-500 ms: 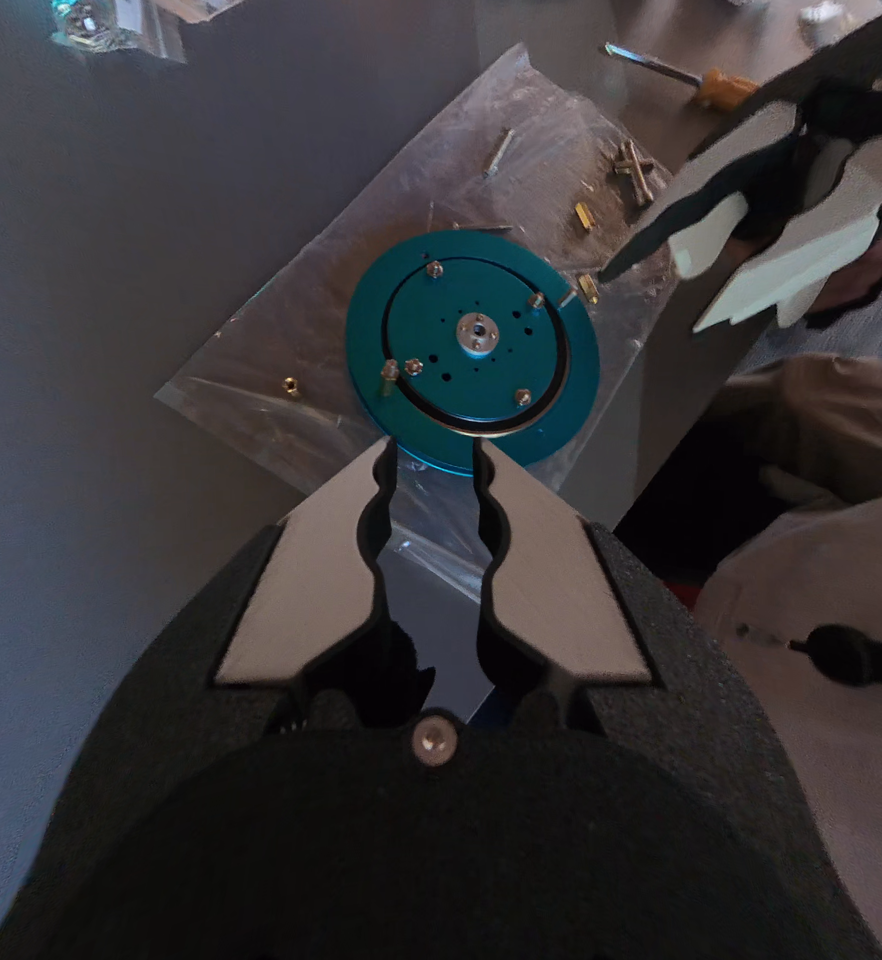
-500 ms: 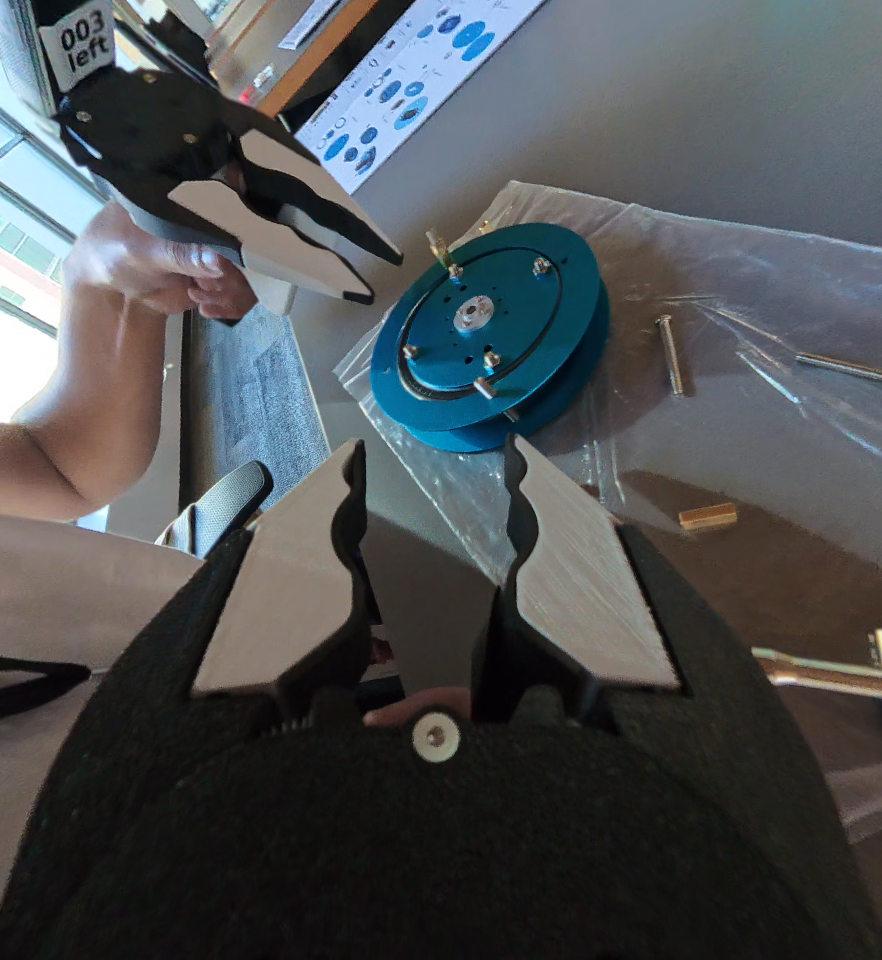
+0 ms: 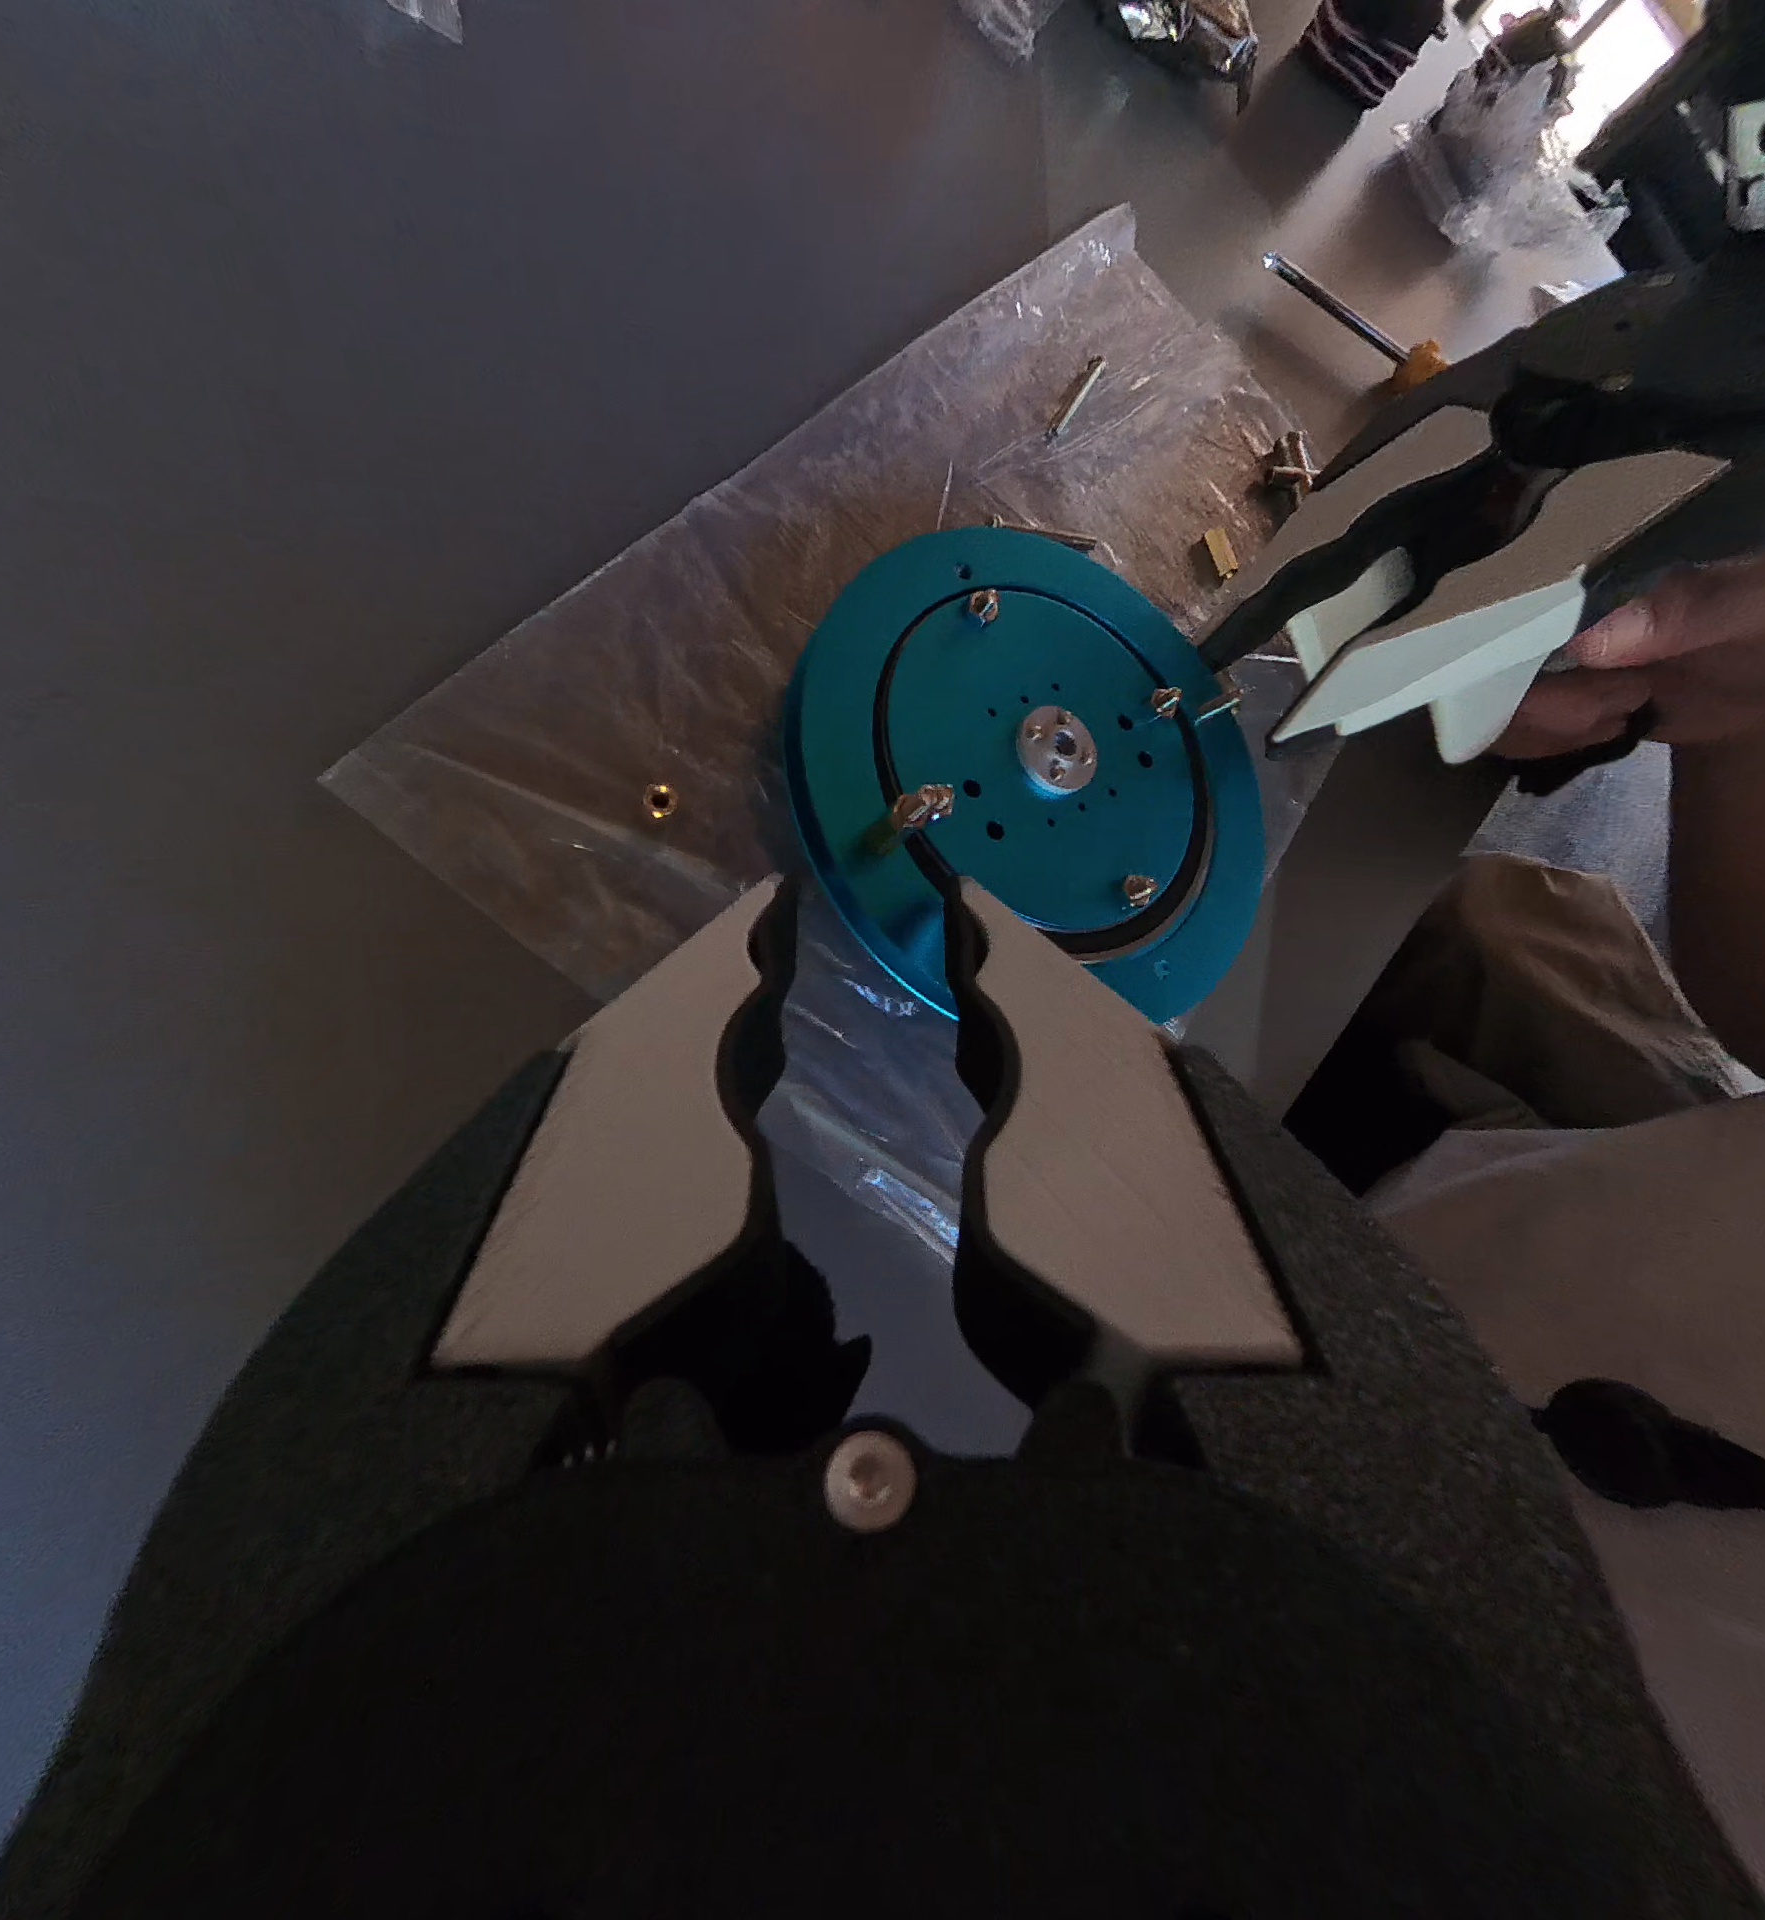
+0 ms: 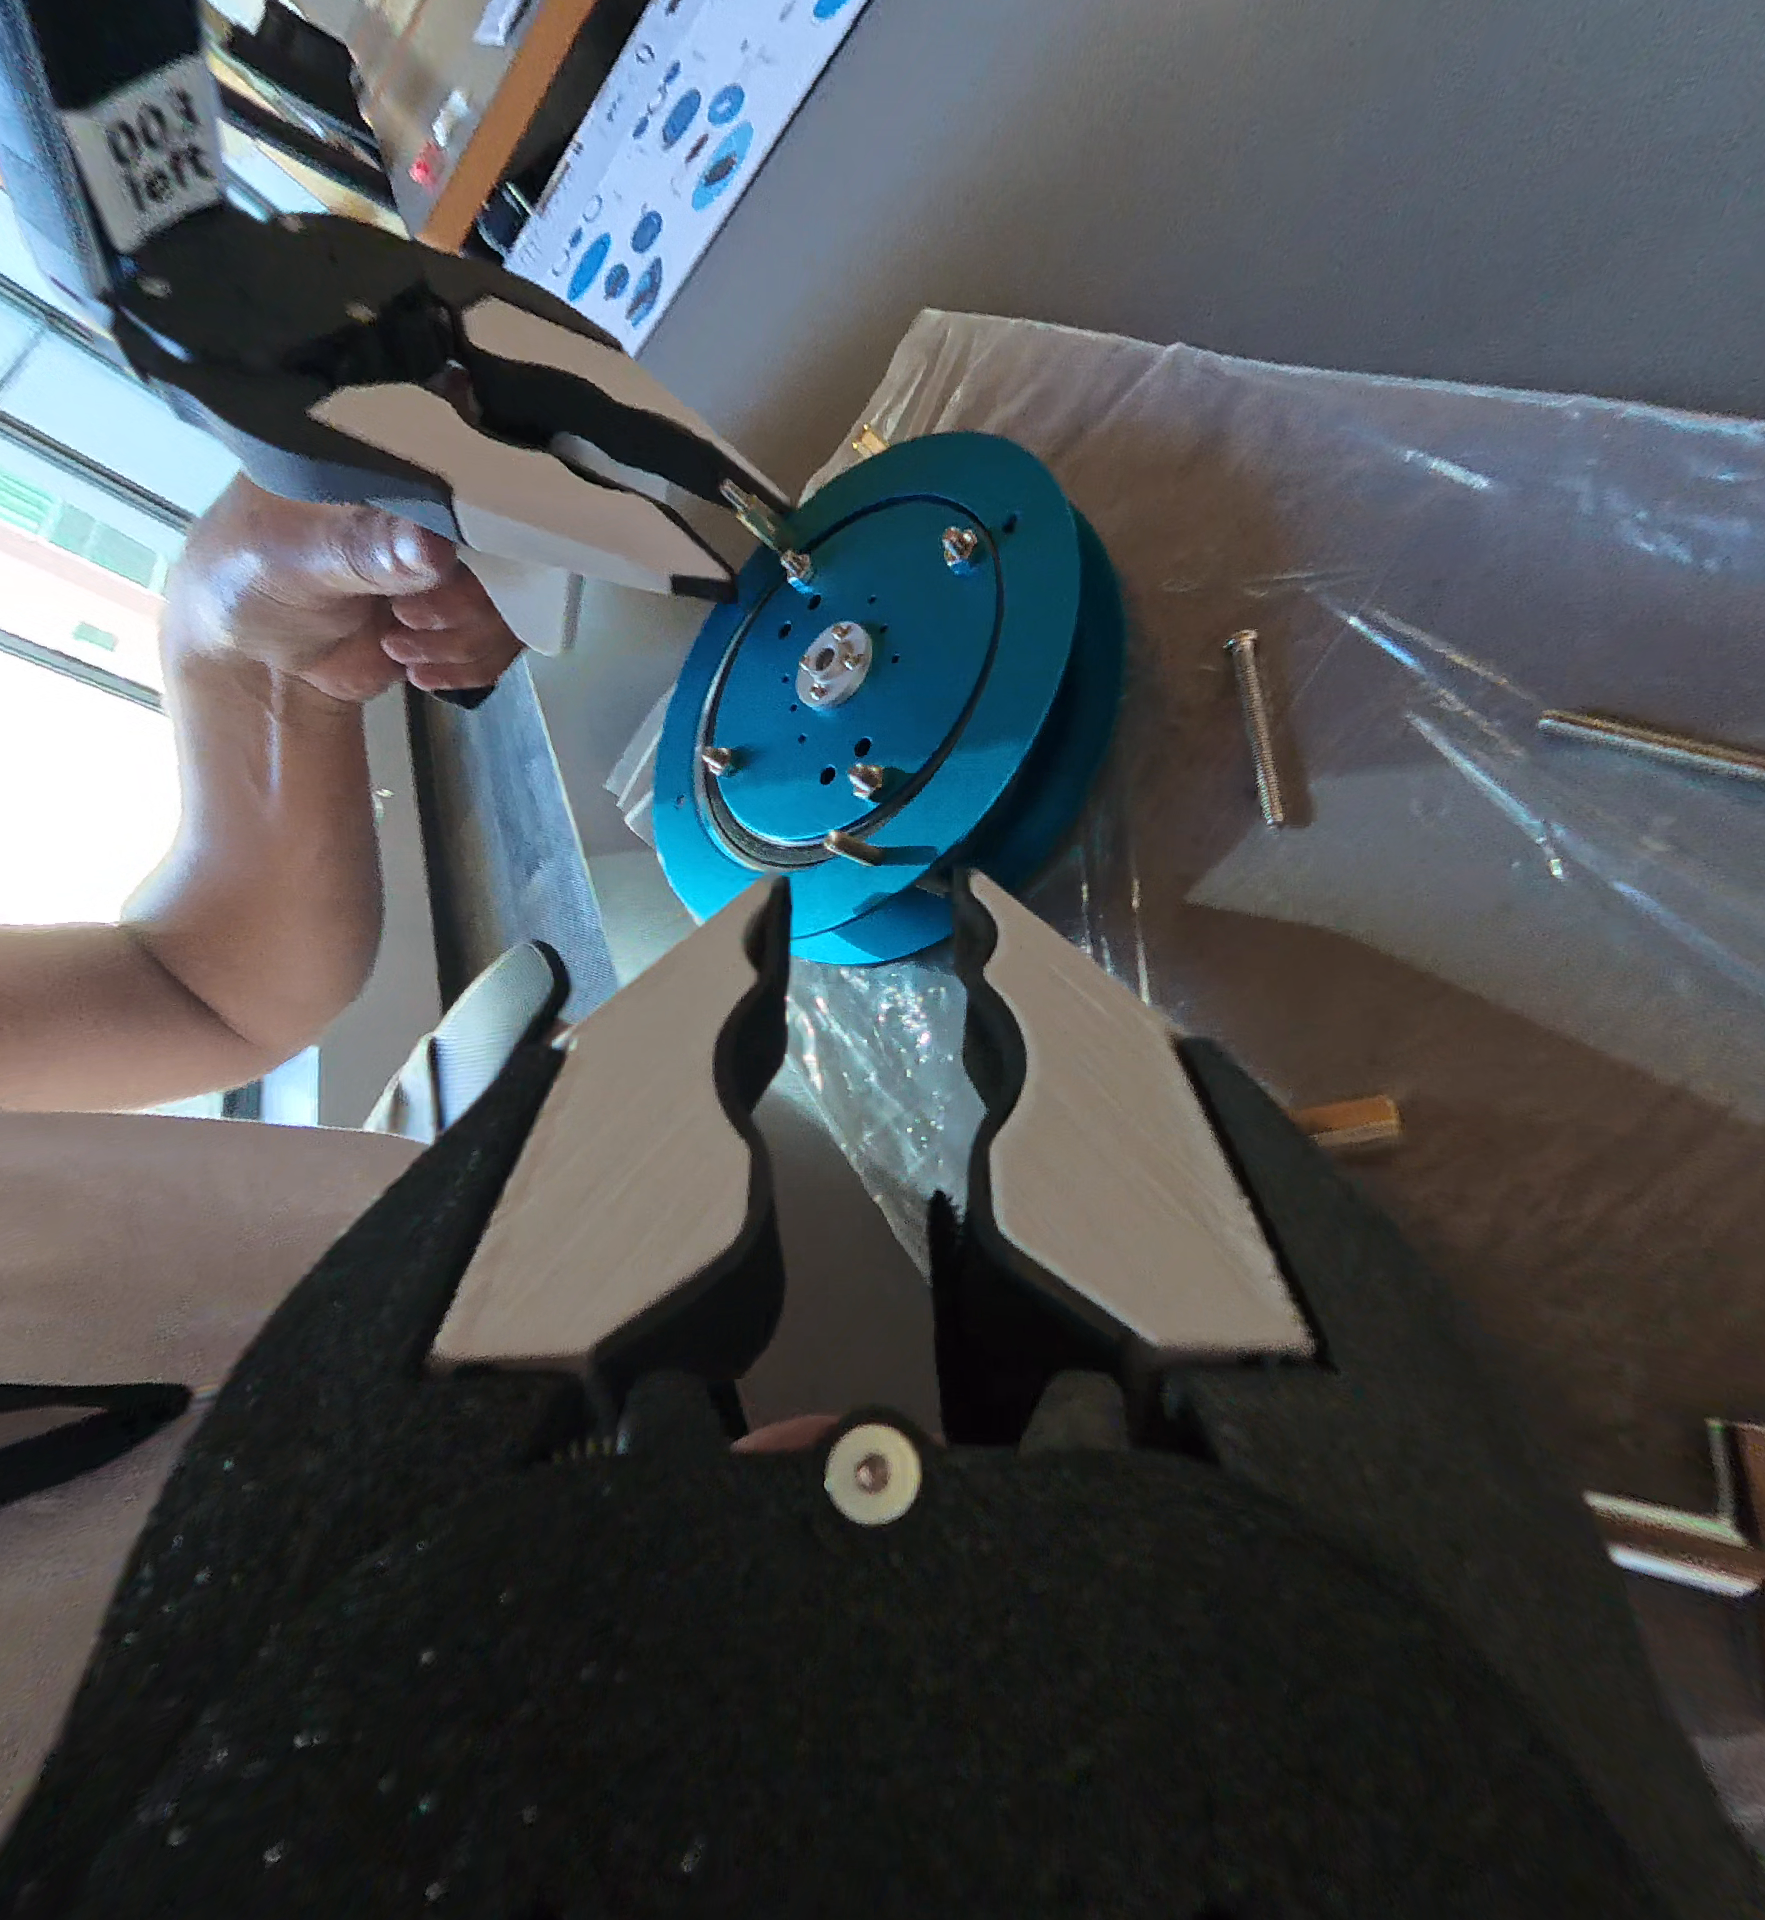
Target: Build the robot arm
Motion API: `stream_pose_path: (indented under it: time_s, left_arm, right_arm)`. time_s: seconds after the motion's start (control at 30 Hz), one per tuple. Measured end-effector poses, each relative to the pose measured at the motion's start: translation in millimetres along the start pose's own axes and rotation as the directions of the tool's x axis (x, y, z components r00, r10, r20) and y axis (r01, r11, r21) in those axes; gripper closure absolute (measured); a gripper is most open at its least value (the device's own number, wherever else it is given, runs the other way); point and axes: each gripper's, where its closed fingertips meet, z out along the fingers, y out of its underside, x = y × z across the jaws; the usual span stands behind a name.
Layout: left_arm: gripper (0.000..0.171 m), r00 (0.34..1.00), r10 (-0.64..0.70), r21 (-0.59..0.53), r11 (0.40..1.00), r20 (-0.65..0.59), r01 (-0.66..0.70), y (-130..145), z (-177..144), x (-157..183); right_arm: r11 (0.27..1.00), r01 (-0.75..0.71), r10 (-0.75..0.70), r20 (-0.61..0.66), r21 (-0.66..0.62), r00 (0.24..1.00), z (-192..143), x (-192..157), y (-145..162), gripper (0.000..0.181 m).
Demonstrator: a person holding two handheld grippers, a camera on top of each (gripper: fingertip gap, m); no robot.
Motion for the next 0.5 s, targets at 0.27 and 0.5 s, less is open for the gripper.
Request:
stream_pose_path:
  time_s: [0.27,0.5]
  left_arm:
    - [0.151,0.84,0.541,0.021,0.841,-0.045,-0.541,-16.5,10.8,86.5]
    - [0.154,0.809,0.578,-0.069,0.808,-0.102,-0.586,-15.7,56.0,92.3]
  right_arm:
    - [0.968,0.248,-0.239,-0.154,0.042,0.959,-27.4,2.4,-5.3,0.156]
    - [0.956,0.265,-0.251,-0.117,0.129,0.961,-48.6,-15.5,7.7,0.156]
